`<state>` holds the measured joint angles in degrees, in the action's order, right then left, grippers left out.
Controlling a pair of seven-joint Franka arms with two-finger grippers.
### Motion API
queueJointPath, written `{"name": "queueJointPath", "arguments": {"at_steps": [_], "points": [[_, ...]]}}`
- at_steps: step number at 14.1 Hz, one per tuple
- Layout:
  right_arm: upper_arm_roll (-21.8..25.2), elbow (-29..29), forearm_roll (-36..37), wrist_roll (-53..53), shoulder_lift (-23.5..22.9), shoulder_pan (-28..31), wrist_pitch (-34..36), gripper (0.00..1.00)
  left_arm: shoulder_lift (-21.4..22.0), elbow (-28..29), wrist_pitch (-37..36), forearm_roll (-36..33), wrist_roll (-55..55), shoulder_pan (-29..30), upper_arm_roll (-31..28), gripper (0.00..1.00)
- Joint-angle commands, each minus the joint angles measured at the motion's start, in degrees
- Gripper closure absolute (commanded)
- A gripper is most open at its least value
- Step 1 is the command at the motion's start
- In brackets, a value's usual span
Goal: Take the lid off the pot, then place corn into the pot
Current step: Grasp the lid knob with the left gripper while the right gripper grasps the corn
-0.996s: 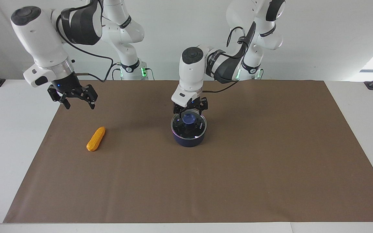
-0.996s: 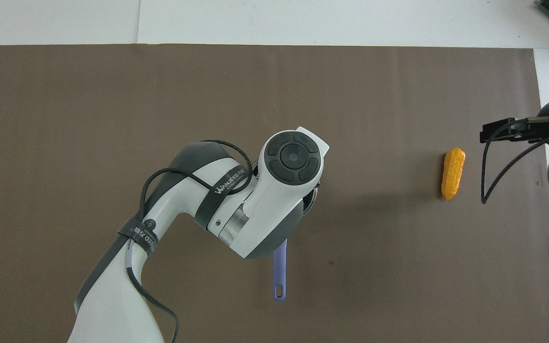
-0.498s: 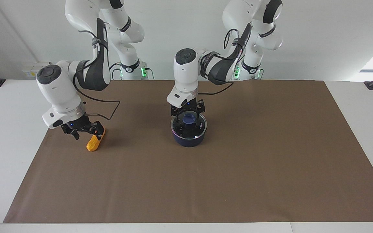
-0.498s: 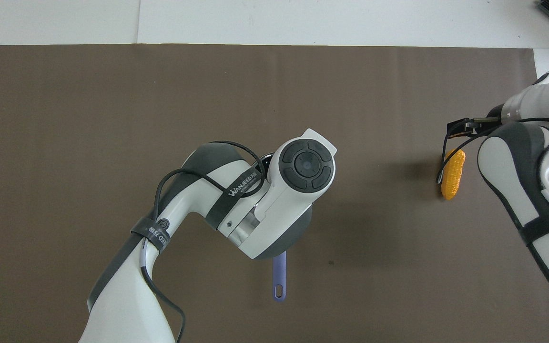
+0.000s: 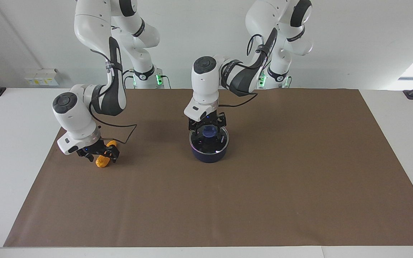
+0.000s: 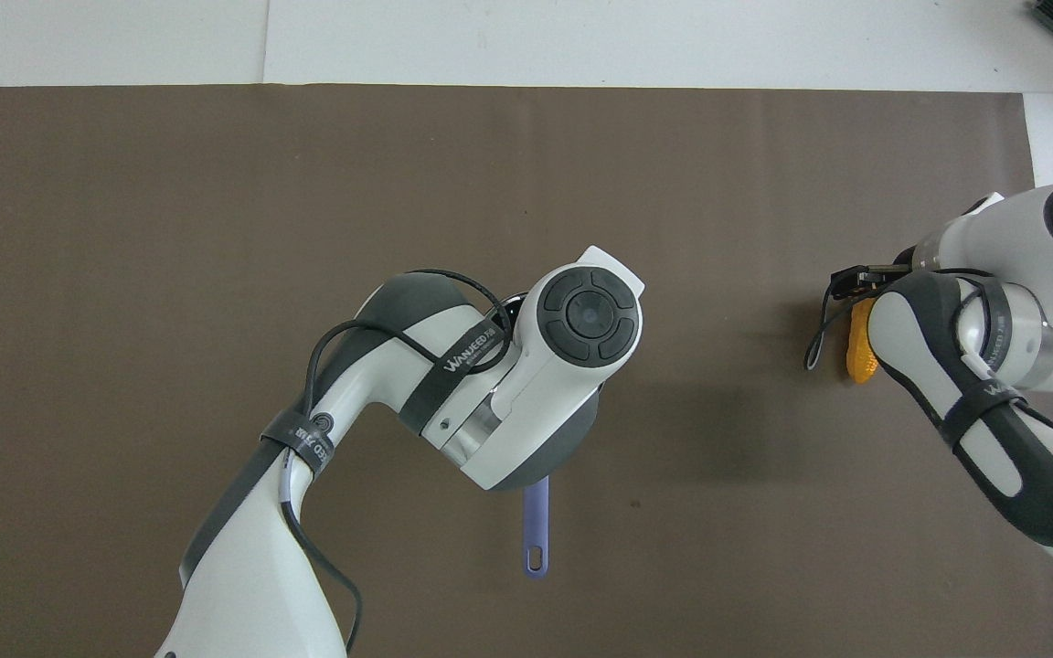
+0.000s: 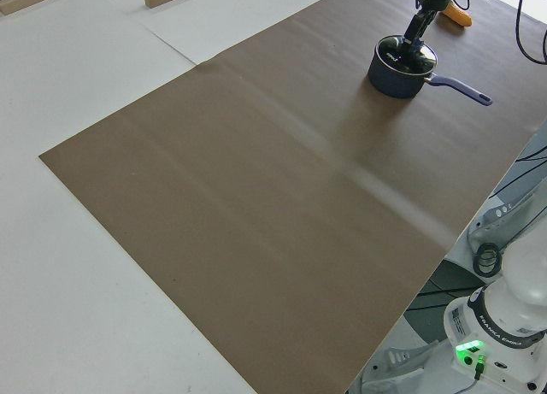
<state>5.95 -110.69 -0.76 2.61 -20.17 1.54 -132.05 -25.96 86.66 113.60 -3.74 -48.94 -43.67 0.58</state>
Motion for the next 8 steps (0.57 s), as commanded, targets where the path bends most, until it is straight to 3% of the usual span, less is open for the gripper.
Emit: {"name": "queueJointPath", "arguments": {"at_steps": [1, 6, 7, 8], "points": [[-0.5, -3.3, 0.1, -0.6, 1.5, 0.7, -1.4, 0.0, 0.2, 0.5, 0.5, -1.2, -0.1, -0.1, -0.4, 0.0], [-0.5, -4.0, 0.1, -0.1, 1.6, 0.7, -1.4, 0.0, 1.3, 3.0, 0.6, -1.0, -0.1, 0.0, -0.4, 0.04], [-0.5, -4.0, 0.1, 0.8, 1.5, 0.7, -1.4, 0.22, 1.3, 2.9, 0.7, -0.9, -0.1, 0.0, -0.4, 0.05], [-0.5, -3.8, 0.1, 3.6, 1.4, 0.7, -1.5, 0.66, 1.4, 2.9, 0.7, -0.9, -0.1, 0.1, -0.4, 0.05]]}}
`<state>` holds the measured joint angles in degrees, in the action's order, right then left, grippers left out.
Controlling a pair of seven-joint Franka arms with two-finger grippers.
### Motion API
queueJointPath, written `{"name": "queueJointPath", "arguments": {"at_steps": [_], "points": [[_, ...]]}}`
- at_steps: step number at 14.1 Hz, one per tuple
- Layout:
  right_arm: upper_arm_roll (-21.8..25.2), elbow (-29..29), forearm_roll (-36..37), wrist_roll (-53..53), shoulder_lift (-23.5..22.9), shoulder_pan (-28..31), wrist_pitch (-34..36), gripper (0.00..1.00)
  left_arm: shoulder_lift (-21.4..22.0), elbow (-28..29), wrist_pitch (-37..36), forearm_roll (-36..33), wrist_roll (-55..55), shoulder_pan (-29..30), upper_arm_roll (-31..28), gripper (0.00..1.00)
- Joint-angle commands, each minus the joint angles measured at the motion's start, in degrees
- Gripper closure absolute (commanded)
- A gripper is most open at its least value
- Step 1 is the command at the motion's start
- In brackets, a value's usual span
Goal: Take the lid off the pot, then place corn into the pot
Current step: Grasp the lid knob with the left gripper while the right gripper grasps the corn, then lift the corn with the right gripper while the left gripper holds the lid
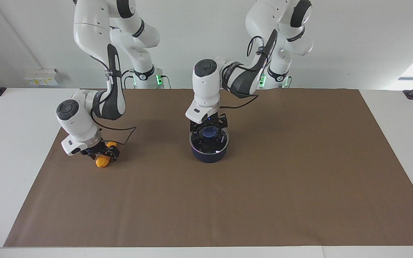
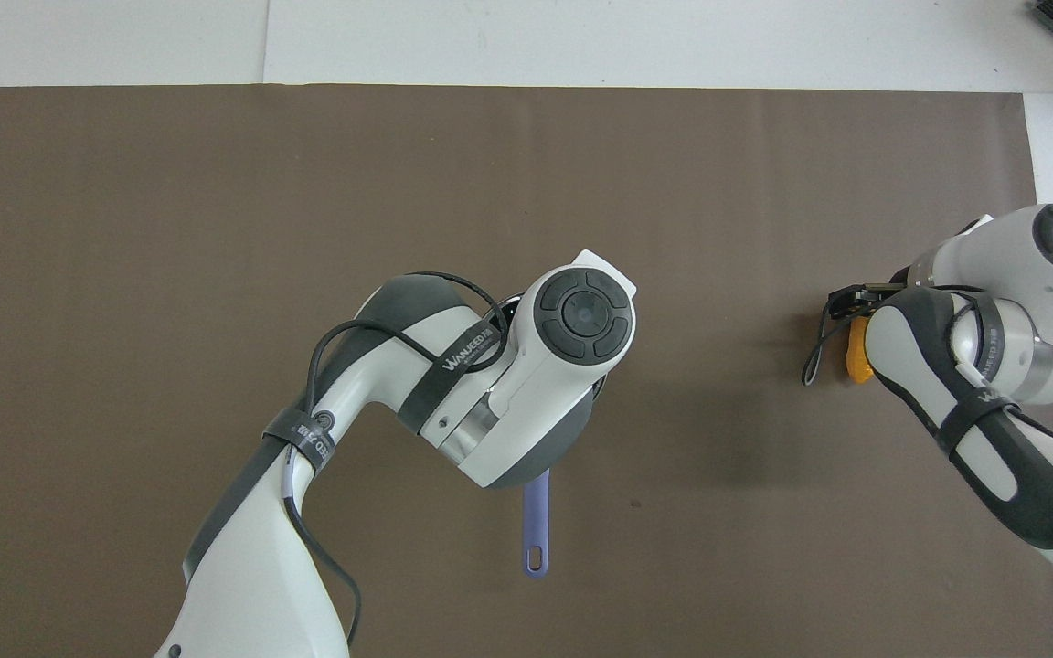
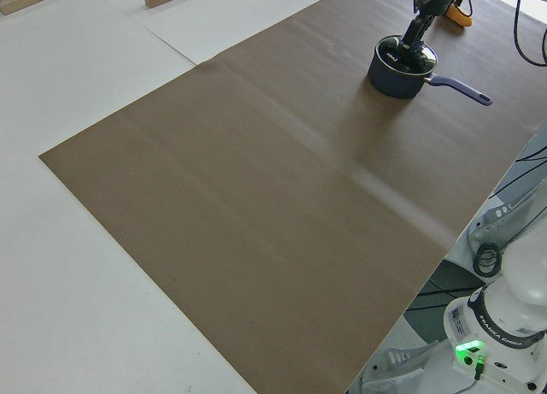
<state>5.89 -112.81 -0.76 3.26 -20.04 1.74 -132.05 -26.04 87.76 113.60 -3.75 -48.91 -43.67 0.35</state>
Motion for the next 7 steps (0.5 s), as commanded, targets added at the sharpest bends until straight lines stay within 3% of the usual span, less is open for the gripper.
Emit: {"name": "queueJointPath", "arguments": {"at_steps": [1, 7], "points": [[-0.4, -1.6, 0.1, 4.1, 1.3, 0.5, -1.4, 1.0, 1.8, 1.8, 0.7, -0.8, 0.0, 0.2, -0.2, 0.06], [-0.5, 0.3, 0.1, 3.7, 0.9, 0.5, -0.4, 1.0, 1.9, 1.4, 0.7, -0.9, 0.0, 0.2, -0.3, 0.13]]}}
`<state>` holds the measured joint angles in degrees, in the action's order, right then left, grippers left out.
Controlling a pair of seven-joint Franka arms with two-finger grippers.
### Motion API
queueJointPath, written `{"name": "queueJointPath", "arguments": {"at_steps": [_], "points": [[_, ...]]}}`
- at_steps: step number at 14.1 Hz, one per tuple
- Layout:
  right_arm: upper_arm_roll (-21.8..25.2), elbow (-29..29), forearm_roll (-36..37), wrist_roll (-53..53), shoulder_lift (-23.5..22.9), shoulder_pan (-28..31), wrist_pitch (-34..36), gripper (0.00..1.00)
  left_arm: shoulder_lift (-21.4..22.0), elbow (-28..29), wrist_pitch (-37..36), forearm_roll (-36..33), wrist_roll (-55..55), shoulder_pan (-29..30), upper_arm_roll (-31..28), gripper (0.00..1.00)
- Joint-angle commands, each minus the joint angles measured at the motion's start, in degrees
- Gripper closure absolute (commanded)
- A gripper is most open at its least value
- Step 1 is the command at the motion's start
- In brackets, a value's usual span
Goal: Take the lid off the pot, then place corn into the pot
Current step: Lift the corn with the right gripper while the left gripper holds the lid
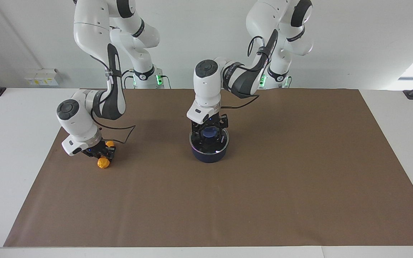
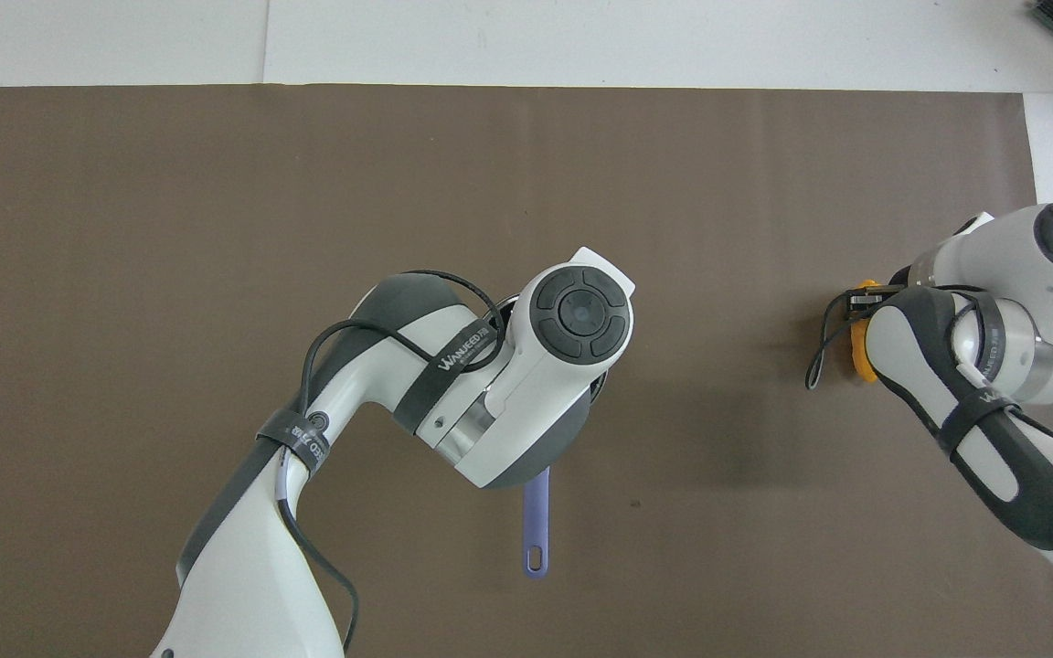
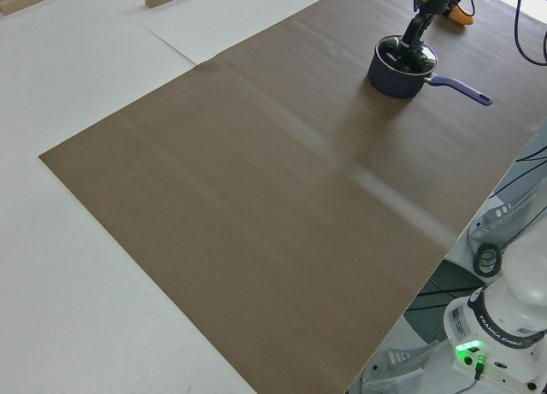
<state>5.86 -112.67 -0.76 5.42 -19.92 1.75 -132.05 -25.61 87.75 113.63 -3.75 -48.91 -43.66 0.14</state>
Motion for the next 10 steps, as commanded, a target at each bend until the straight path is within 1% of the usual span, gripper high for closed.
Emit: {"name": "queueJointPath", "arguments": {"at_steps": [1, 3, 5, 10], "points": [[-0.5, 0.9, 0.5, 2.0, 0.8, 0.1, -0.2, 1.0, 1.3, 1.5, 0.8, -0.9, 0.0, 0.2, -0.1, 0.17], [-0.5, 3.1, 1.2, 2.0, 1.4, -1.2, 1.4, 1.0, 1.3, 1.4, 0.8, -1.0, 0.0, 0.2, -0.1, 0.23], [-0.5, 5.0, 1.2, 2.0, 1.5, -1.7, 3.6, 1.0, 1.3, 1.2, 0.9, -1.1, 0.0, 0.2, -0.1, 0.23], [-0.5, 4.9, 1.2, 2.0, 1.5, -1.7, 3.5, 1.0, 1.3, 1.1, 1.9, -1.2, 0.4, 0.3, -0.1, 0.23]]}}
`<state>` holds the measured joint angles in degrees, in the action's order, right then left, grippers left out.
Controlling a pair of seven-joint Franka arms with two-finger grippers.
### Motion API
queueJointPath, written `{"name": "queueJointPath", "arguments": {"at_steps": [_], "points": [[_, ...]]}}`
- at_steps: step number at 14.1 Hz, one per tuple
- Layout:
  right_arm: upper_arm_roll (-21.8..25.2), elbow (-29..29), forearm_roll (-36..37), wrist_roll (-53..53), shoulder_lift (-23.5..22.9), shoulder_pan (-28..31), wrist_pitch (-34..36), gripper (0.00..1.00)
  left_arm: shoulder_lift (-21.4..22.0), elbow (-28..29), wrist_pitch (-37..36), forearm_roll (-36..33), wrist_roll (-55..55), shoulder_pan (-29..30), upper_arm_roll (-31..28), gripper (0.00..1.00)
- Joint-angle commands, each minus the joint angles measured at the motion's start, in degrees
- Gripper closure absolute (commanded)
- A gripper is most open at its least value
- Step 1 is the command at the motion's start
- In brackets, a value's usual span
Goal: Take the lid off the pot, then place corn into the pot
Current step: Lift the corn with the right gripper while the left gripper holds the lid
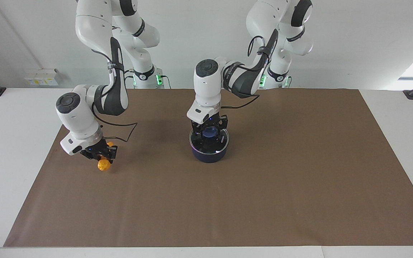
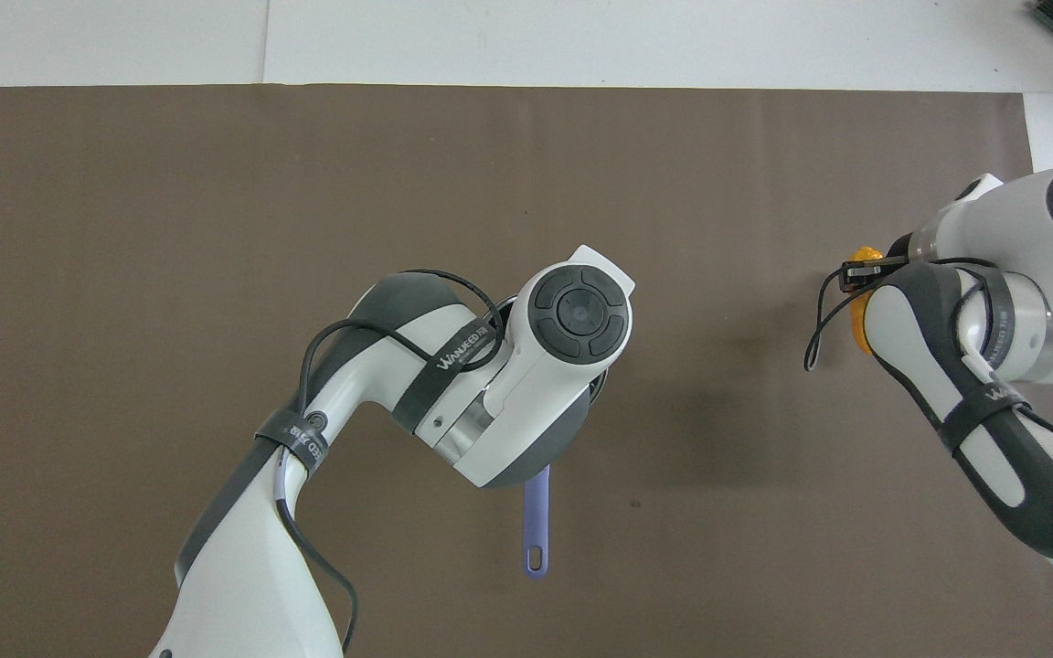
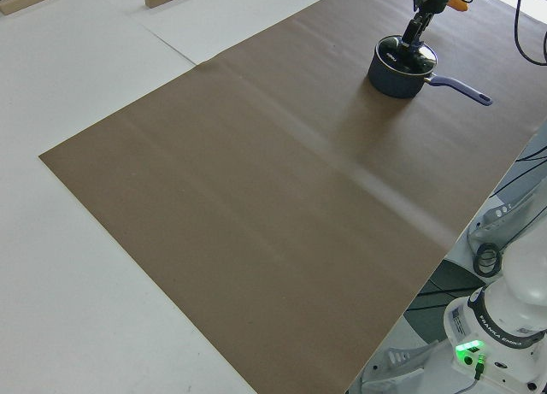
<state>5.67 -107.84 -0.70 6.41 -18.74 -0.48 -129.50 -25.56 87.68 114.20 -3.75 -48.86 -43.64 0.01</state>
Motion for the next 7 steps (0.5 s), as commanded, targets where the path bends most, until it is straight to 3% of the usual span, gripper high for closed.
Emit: {"name": "queueJointPath", "arguments": {"at_steps": [1, 4, 5, 6, 7], "points": [[-0.3, 0.1, 1.1, 0.9, 0.3, 0.5, 0.9, 1.0, 1.2, 1.2, 1.9, -1.2, 1.2, 0.7, -0.1, 0.23], [-0.3, 0.1, 1.1, 1.0, 0.3, 0.5, 0.9, 1.0, 1.1, 1.2, 1.9, -1.2, 1.3, 0.9, -0.1, 0.25], [-0.3, 0.1, 1.1, 1.0, 0.3, 0.5, 0.9, 1.0, 1.1, 1.2, 1.7, -1.2, 1.3, 0.9, -0.1, 0.32], [-0.3, 0.1, 1.1, 0.9, 0.3, 0.5, 0.8, 1.0, 1.1, 1.3, 1.6, -1.2, 1.3, 0.9, -0.1, 0.48], [-0.3, 0.1, 1.1, 1.0, 0.3, 0.5, 0.8, 1.0, 1.2, 1.2, 1.4, -1.2, 1.3, 0.9, -0.1, 0.73]]}}
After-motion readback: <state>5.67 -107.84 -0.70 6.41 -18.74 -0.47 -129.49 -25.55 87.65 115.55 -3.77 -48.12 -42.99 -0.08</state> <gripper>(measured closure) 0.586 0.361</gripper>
